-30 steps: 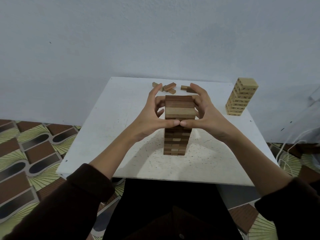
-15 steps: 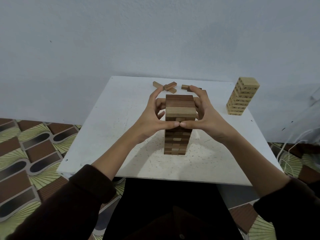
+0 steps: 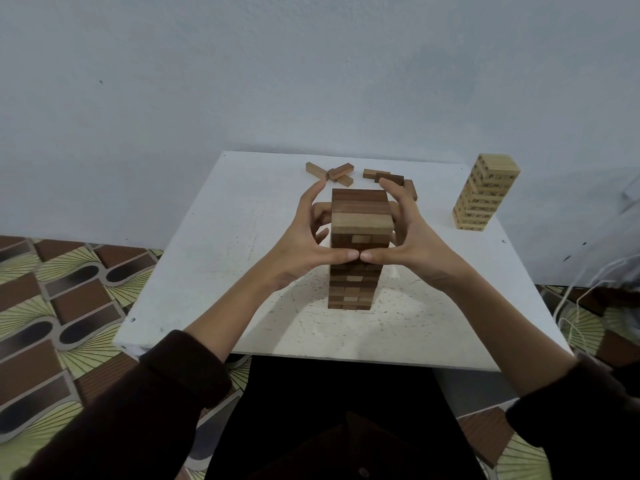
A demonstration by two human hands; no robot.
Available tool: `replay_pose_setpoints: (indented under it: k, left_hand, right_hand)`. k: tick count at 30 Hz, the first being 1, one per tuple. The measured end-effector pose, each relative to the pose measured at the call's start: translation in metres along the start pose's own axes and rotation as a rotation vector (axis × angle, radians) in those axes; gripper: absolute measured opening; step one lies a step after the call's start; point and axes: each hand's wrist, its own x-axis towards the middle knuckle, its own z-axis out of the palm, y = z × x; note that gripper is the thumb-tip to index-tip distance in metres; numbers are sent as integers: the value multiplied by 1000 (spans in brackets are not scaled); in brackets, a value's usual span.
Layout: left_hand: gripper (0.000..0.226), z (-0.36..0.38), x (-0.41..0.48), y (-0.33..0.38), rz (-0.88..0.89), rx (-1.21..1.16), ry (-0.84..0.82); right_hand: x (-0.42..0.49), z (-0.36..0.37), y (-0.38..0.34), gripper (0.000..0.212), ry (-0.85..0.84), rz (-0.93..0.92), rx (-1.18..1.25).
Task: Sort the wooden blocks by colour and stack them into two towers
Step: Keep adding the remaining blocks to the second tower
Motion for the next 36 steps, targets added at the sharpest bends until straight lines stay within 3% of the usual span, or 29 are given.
replay_pose_setpoints:
  k: [28,36]
  left_hand:
    - [119,3,0,-13,-36,1,24]
    - [111,4,1,-14,-50,-12,40]
  right_hand:
    - [-2,3,10,106,12,13,-10]
    - [-2,4,13,104,29,16,-1]
